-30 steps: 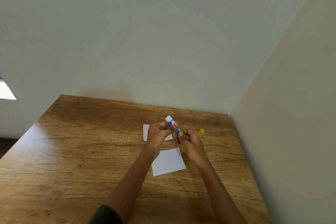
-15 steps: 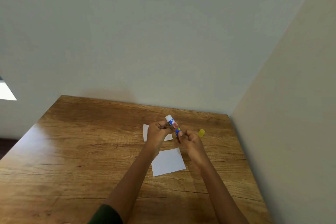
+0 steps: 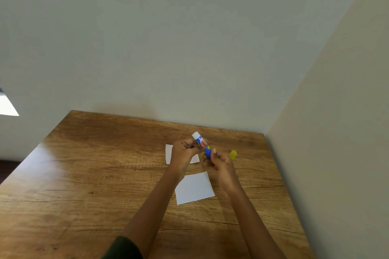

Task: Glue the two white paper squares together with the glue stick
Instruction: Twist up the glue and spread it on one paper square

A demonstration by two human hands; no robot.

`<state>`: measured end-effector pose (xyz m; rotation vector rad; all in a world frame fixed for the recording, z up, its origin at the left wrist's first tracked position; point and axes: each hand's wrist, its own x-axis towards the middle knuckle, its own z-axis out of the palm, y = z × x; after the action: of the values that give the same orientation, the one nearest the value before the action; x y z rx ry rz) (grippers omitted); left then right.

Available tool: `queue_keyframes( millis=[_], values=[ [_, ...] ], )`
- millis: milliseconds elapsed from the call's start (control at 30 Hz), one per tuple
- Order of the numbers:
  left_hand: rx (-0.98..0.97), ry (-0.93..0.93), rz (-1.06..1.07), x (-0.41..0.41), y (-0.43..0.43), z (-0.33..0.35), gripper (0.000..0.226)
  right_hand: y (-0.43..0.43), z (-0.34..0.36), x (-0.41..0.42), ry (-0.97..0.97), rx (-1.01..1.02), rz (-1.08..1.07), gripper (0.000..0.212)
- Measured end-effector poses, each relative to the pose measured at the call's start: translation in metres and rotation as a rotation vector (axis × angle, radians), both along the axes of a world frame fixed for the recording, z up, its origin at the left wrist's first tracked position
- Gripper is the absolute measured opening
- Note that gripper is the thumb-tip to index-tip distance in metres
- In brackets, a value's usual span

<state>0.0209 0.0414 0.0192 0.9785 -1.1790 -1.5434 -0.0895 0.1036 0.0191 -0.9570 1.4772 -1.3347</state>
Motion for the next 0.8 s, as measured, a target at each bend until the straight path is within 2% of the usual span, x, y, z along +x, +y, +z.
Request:
queue_keyframes(
  millis=[67, 133, 300, 367, 500, 567, 700, 800],
  values=[
    [-0.007, -0.016, -0.018, -0.0005, 0.0003, 0.0, 0.017, -0.0001, -0.0002, -0.0013, -0.007, 0.055, 0.049, 0.046],
    [0.008, -0.017, -0.008, -0.0008, 0.0012, -0.0024, 0.019, -0.0008, -0.0015, -0.0016, 0.036, 0.081, 0.073, 0.05],
    [0.019, -0.009, 0.014, 0.0006, 0.0026, -0.0045, 0.013, 0.0019, -0.0008, -0.0016, 0.056, -0.014, 0.031, 0.02],
    [0.025, -0.011, 0.01, 0.0009, 0.0018, -0.0041, 0.017, 0.0016, -0.0003, -0.0027, 0.075, -0.018, 0.006, 0.018],
    [0.022, -0.045, 0.001, -0.0013, 0.0019, -0.0047, 0.021, -0.0002, -0.0007, -0.0053, 0.117, 0.094, 0.054, 0.051],
    [0.025, -0.043, -0.001, -0.0025, 0.0033, -0.005, 0.016, -0.0002, -0.0011, -0.0054, 0.108, 0.1, 0.051, 0.056],
    [0.03, -0.029, 0.022, -0.0013, 0.0017, -0.0033, 0.014, 0.0022, -0.0008, -0.0033, 0.092, 0.042, 0.034, 0.033],
    [0.023, -0.033, 0.011, -0.0003, -0.0004, -0.0034, 0.018, 0.0021, 0.0014, -0.0036, 0.117, 0.022, 0.029, 0.028]
  ],
)
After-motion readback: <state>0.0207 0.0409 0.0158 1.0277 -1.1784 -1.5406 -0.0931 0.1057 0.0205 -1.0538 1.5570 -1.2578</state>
